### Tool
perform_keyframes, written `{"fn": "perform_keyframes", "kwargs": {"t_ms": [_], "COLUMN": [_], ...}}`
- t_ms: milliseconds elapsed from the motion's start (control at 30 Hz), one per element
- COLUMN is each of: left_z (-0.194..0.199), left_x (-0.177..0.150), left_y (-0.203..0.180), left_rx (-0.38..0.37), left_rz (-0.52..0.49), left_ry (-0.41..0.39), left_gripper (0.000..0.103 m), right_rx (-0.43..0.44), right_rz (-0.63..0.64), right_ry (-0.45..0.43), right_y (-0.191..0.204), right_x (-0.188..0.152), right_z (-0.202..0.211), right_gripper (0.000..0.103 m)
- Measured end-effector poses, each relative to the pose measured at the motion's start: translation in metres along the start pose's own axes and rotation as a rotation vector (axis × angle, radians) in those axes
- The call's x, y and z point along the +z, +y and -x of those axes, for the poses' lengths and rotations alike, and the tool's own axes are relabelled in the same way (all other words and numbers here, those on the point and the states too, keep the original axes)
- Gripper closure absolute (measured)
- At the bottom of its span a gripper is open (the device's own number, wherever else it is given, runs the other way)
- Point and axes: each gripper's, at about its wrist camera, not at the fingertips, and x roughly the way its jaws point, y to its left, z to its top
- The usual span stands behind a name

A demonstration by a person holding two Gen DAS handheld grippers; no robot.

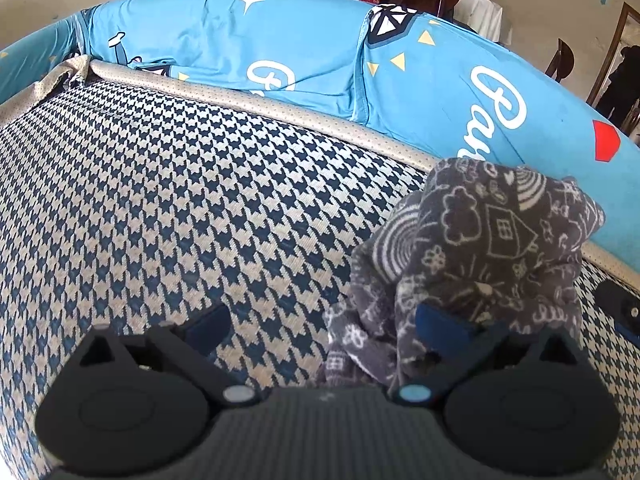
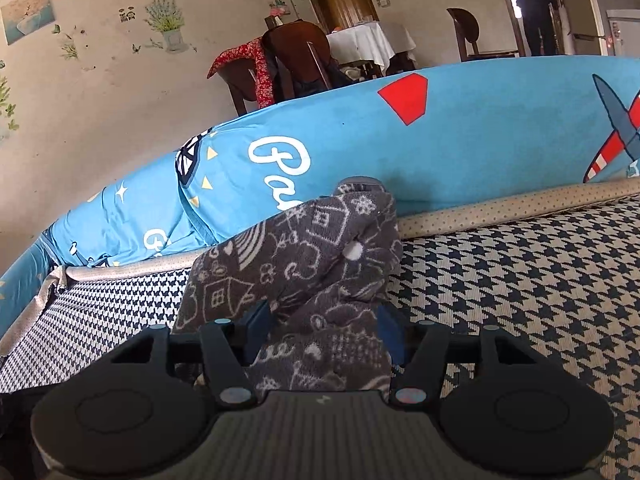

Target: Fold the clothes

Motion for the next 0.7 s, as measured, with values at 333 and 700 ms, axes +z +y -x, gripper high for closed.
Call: {"fn": "perform_keyframes", "kwargs": {"t_ms": [333,700], "left_z": [-0.001,0.0], "left_x": [-0.001,-0.002], "left_y": [-0.001,-0.001], "left_rx": [-0.006,-0.016], "left_rz": [-0.009,-0.018], "left_ry": [0.01,0.013], "left_gripper": [0.0,0.0], "right_rx": [-0.034,-0.02], "right_rz": [0.022,0.049], "right_ry": [-0.045,-0.037], "right_y": [0.0,0.002], "right_x": [0.014,0.023], "right_z": [-0.03,-0.062], "right_gripper": [0.033,0.066]}}
